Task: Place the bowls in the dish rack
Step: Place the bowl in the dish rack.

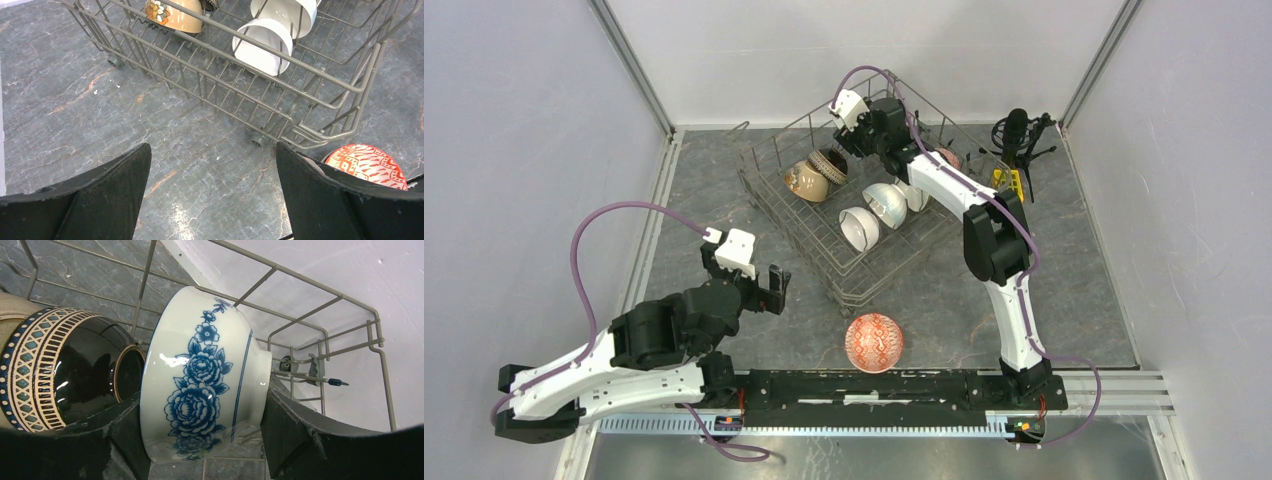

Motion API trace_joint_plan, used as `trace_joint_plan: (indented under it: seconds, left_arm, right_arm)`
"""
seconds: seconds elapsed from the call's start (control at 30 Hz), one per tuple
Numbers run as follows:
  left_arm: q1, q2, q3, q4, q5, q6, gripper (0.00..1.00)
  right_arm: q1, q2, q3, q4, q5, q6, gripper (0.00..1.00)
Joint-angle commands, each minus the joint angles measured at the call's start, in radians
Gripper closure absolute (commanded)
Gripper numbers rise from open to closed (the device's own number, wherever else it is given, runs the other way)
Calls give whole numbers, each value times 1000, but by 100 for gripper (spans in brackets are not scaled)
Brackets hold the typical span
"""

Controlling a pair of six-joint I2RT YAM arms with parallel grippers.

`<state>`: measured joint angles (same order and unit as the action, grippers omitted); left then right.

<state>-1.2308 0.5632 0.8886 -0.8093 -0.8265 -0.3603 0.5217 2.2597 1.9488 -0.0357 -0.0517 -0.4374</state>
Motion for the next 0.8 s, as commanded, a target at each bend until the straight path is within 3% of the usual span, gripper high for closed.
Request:
trace_joint_plan:
  seconds: [0.0, 0.3, 0.77]
  left_arm:
    - [11, 8, -3, 36, 13, 44, 0]
    - [22, 10, -2, 40, 23, 47, 0]
    - [41, 4, -5, 48, 46, 49, 0]
  right_arm:
    - [2, 23, 36, -13, 19, 52, 100]
    - [3, -99, -46, 131, 80, 79, 100]
    - [-9, -94, -16, 129, 122, 50, 100]
